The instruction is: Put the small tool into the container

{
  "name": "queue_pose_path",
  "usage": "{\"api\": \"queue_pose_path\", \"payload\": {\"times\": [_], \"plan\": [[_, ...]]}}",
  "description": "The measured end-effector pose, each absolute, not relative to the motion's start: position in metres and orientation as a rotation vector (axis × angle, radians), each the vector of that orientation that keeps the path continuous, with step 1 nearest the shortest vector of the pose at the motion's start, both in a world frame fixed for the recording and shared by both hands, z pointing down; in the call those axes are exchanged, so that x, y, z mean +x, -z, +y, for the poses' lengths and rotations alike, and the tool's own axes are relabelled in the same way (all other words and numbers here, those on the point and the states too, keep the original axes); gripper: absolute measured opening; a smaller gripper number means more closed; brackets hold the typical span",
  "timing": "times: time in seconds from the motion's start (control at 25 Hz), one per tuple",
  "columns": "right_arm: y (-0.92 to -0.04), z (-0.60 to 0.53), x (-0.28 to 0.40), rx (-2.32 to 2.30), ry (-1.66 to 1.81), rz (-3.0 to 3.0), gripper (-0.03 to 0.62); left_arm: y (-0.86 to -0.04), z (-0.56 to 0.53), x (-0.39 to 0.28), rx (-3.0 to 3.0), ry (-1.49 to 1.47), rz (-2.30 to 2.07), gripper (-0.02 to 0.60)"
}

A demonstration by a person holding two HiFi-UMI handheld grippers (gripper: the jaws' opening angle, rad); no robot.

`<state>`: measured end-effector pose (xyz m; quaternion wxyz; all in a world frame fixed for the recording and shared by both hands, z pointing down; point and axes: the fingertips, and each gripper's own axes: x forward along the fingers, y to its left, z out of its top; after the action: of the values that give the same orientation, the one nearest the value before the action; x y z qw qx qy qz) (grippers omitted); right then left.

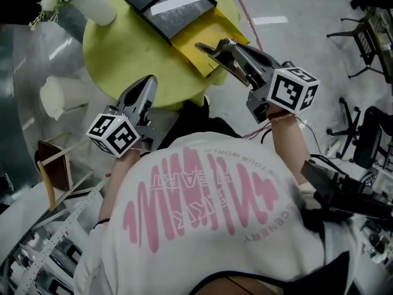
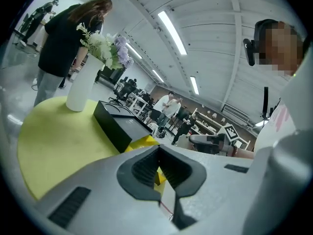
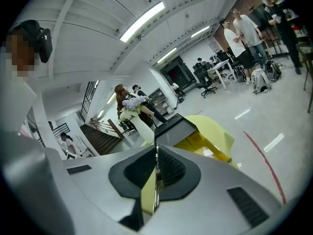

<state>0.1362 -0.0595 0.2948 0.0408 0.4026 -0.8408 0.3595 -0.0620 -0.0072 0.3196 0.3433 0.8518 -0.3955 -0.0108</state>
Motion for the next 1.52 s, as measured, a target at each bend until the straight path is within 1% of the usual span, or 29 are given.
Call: {"api": "queue_pose_path", "payload": {"times": [0.8,1.16,1.52], "plan": [[-0.344,-0.124,0.095,0.984,-1.02,-2.439,0.018,-0.356,-0.074,-0.069,2.137,-0.005,-1.018,0.008],[-0.363,-0.132,0.075,0.84,-0.891,-2.405,0.018,-0.367,-0.08,-0.078,2.104,0.004,-1.036,0.008],[-0.373,-0.139,0.065,0.76,-0.896,-2.409,0.018,-0.377,-0.079,-0.086,2.075,0.005,-1.04,0.008]]}}
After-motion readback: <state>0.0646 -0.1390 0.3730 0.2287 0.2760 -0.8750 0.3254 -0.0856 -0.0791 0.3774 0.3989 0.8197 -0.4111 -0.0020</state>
